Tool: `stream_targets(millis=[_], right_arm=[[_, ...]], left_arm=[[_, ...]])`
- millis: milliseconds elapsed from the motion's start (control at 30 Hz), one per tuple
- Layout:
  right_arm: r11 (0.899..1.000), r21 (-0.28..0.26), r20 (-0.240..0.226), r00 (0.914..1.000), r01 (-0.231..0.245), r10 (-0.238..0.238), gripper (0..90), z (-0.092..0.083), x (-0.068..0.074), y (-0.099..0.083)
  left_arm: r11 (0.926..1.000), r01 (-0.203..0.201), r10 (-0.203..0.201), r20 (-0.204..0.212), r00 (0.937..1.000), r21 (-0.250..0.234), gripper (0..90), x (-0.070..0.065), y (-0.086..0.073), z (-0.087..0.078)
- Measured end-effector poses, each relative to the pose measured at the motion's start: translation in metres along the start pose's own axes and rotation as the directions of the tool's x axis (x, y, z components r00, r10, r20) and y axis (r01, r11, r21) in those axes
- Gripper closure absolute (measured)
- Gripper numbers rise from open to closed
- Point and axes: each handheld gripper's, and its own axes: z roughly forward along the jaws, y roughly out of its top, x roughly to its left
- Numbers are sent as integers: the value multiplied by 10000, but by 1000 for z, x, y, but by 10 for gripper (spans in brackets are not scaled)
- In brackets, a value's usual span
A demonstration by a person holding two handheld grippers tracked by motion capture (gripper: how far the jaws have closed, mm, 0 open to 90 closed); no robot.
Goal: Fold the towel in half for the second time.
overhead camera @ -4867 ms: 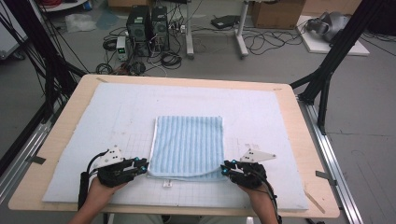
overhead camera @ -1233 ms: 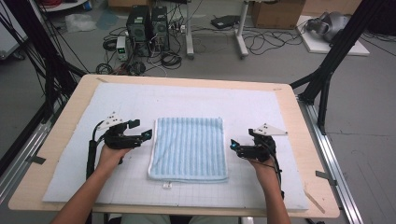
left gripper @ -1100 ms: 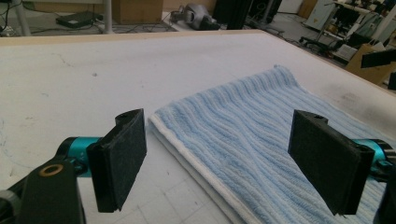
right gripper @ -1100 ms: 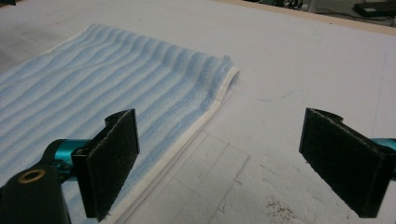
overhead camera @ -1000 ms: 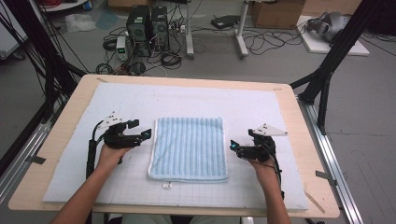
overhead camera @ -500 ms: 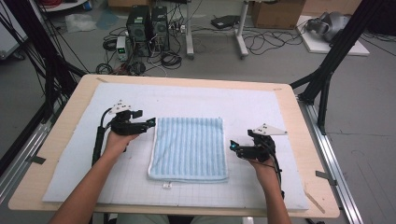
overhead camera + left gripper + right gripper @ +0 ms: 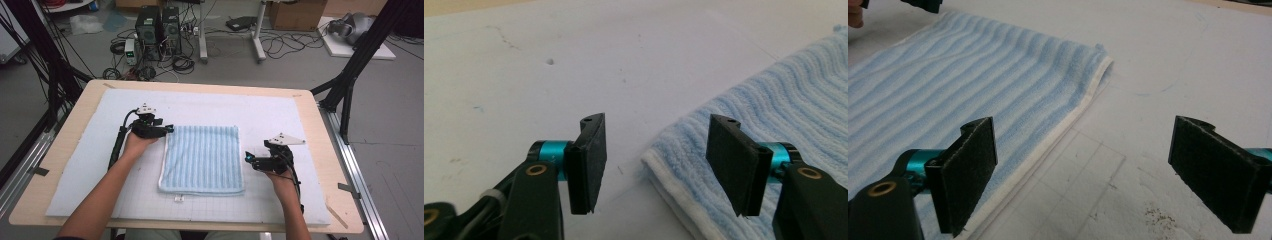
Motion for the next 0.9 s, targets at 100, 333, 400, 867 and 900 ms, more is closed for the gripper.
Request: stream_targets(millis=[100, 333, 400, 867, 900], right_arm=[[10000, 9, -8, 10000, -13, 13, 113, 0, -1, 0], [10000, 21, 12, 10000, -67, 67, 113, 0, -2, -2], [10000, 38, -9, 10000, -39, 39, 113, 0, -2, -2], [9971, 520, -220, 9981, -555, 567, 112, 28, -7, 8], [9963, 576, -255, 9975, -644, 659, 112, 32, -9, 11]], left_arm=[[9995, -150, 148, 73, 9999, 260, 480, -1, -1, 5], [9952, -738, 723, 260, 9970, 646, 712, -5, -3, 10], [9935, -946, 926, 344, 9951, 626, 826, -7, -3, 10], [9968, -595, 569, 492, 9972, 538, 853, -4, -5, 10], [9968, -595, 569, 492, 9972, 538, 853, -4, -5, 10]])
